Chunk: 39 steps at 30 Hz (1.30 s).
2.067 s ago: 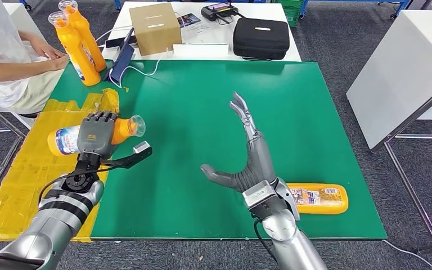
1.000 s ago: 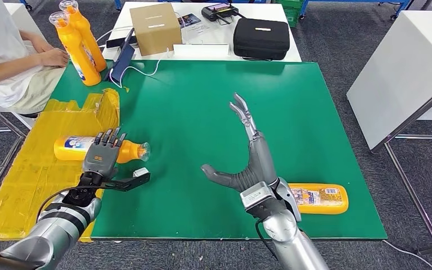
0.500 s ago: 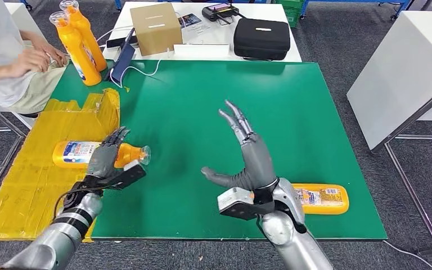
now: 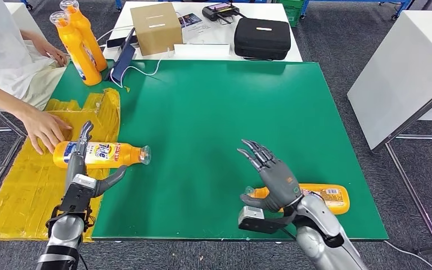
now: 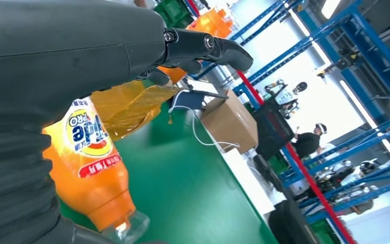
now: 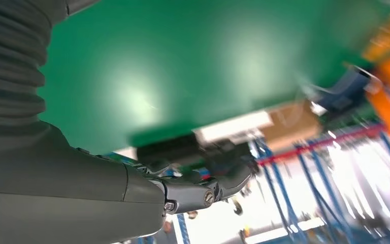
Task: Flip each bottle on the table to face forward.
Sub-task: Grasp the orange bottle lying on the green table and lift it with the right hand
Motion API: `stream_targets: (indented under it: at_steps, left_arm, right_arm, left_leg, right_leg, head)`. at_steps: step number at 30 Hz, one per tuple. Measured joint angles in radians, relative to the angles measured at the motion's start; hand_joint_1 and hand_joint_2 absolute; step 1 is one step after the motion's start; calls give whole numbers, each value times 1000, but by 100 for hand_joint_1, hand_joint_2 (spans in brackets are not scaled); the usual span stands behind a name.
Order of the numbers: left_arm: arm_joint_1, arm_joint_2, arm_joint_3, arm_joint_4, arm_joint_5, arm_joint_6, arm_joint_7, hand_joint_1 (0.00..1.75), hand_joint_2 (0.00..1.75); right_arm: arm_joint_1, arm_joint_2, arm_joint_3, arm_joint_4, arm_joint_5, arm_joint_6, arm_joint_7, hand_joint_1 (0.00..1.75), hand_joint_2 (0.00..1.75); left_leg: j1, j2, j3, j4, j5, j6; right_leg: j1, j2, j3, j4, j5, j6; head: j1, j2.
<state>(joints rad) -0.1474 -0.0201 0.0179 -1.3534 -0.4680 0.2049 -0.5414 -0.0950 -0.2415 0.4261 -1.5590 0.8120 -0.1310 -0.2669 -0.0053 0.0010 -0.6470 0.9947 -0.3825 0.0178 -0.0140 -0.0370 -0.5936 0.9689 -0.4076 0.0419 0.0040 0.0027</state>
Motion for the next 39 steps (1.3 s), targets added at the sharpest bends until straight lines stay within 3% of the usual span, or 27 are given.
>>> stream_targets:
  at_steps: [6, 23, 30, 39]
  left_arm:
    - [30, -15, 0, -56, 8, -7, 0, 0, 175]
    - [38, -28, -1, -80, 9, -10, 1, 0, 175]
    - [25, -35, -13, -63, 18, -20, 3, 0, 175]
    - [1, -39, -44, -43, 29, -32, 8, 0, 175]
  right_arm:
    - [73, -76, -77, -5, -1, 27, -15, 0, 175]
    - [107, -113, -117, -16, 7, 45, -5, 0, 175]
    - [158, -184, -209, -15, -5, 95, -2, 0, 175]
    - [161, -201, -291, 47, 45, 100, 26, 0, 175]
  left_leg:
    - [-1, 0, 0, 0, -1, 1]
    - [-1, 0, 1, 0, -1, 1]
    - [-1, 0, 1, 0, -1, 2]
    - [-1, 1, 1, 0, -1, 2]
  right_leg:
    - [0, 0, 0, 0, 1, 1]
    - [0, 0, 0, 0, 0, 1]
    - [-1, 0, 0, 0, 1, 1]
    - [-1, 0, 0, 0, 1, 1]
  head:
    - [0, 0]
    - [0, 0]
    - [0, 0]
    - [-1, 0]
